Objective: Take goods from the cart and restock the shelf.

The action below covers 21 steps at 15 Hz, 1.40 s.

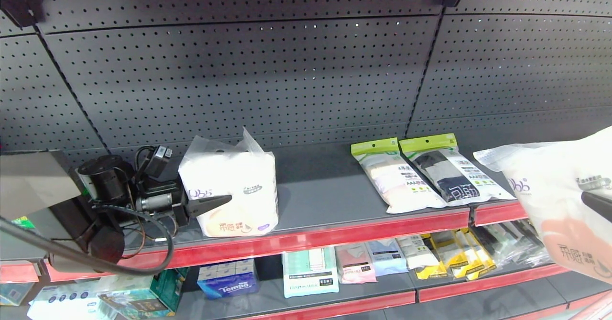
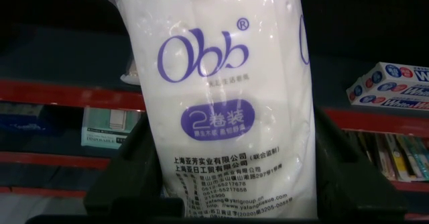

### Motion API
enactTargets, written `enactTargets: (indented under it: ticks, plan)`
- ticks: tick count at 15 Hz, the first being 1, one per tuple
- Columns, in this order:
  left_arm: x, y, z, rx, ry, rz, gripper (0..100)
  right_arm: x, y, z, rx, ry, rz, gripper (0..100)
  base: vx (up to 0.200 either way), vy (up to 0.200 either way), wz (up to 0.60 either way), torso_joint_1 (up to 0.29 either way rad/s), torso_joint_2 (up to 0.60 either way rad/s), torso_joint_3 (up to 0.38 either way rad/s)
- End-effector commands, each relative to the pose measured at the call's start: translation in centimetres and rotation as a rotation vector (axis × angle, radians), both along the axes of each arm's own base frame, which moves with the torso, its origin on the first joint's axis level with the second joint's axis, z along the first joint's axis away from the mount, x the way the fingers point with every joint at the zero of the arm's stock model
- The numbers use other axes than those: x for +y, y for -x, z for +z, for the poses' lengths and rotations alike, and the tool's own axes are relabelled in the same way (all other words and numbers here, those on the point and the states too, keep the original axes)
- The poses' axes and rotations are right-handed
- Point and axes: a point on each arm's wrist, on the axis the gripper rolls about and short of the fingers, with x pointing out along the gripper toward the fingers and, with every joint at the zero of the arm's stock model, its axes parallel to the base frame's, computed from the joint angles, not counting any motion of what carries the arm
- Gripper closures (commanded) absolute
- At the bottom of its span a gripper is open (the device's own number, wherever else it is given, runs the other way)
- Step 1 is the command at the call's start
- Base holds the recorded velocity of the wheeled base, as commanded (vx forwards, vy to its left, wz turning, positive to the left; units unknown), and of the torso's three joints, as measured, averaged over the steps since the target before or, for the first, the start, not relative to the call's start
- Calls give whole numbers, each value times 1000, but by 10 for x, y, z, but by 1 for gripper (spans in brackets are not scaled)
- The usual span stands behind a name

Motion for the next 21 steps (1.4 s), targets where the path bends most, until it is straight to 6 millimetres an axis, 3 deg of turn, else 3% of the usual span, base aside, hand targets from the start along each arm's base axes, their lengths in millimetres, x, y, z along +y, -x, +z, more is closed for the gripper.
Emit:
enactTargets:
  ticks: [1,15,16,21]
  plan:
    - [1,1,0,-1,0,2,100,0,0,1,-5,1,-1,100,0,0,0,0,0,0]
    - [3,5,2,1,-1,10,100,0,0,3,-13,15,2,100,0,0,0,0,0,0]
    - [3,6,2,10,2,10,0,0,0,3,-13,15,2,100,0,0,0,0,0,0]
    - [6,10,11,-4,4,22,0,0,1,3,-16,15,2,100,0,0,0,0,0,0]
